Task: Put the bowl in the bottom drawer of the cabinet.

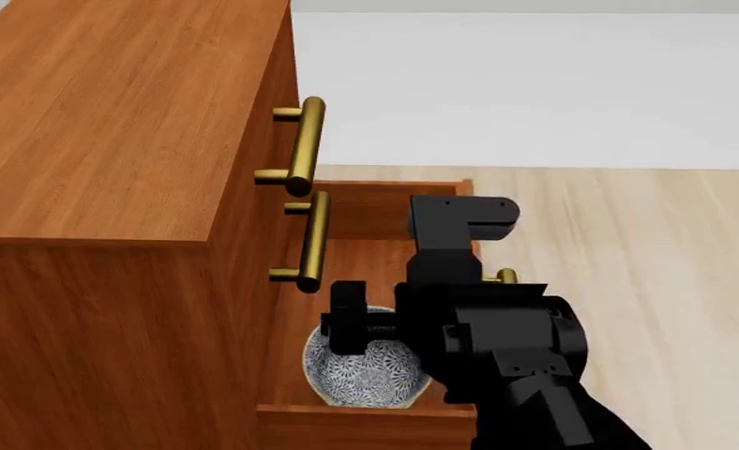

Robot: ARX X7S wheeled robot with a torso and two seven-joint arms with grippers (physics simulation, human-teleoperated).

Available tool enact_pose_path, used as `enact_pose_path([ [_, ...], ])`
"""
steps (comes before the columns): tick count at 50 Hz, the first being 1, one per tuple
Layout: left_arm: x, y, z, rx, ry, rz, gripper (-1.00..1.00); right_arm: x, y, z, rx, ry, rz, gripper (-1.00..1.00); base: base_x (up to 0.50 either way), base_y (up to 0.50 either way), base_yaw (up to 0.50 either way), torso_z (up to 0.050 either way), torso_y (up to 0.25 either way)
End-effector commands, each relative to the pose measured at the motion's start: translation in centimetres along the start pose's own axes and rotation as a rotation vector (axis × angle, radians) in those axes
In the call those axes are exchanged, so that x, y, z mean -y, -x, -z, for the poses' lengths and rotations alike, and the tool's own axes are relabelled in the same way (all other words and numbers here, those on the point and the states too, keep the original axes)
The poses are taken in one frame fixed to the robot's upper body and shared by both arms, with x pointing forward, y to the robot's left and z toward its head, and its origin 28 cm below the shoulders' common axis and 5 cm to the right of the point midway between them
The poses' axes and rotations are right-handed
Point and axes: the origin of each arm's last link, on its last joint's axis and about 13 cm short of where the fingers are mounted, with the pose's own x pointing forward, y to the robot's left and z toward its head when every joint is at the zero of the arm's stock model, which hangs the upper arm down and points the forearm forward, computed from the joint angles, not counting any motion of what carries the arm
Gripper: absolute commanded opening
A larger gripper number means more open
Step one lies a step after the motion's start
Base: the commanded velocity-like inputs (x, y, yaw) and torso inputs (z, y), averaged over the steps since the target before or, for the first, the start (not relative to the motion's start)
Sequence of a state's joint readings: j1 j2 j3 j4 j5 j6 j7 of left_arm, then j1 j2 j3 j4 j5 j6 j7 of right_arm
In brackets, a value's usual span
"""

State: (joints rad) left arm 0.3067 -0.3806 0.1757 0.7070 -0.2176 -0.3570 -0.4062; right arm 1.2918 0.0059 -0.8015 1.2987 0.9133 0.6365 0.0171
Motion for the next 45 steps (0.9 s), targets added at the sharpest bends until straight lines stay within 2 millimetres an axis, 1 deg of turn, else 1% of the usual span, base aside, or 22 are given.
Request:
enact_pose_path([
  [1, -0.1, 0.1, -0.2, 0.012, 0.028, -0.002, 1.00, 0.0, -0.1, 0.0, 0.011, 0.004, 0.007, 1.00, 0.00, 0.00, 0.00, 0.000, 0.000],
  [20, 0.0, 0.2, -0.3, 0.013, 0.027, -0.001, 1.00, 0.2, 0.2, -0.8, 0.036, 0.025, 0.034, 1.00, 0.00, 0.00, 0.00, 0.000, 0.000],
  [45, 0.1, 0.1, -0.5, 0.019, 0.027, 0.002, 1.00, 1.2, 1.7, -3.8, 0.112, 0.048, 0.090, 1.00, 0.00, 0.00, 0.00, 0.000, 0.000],
])
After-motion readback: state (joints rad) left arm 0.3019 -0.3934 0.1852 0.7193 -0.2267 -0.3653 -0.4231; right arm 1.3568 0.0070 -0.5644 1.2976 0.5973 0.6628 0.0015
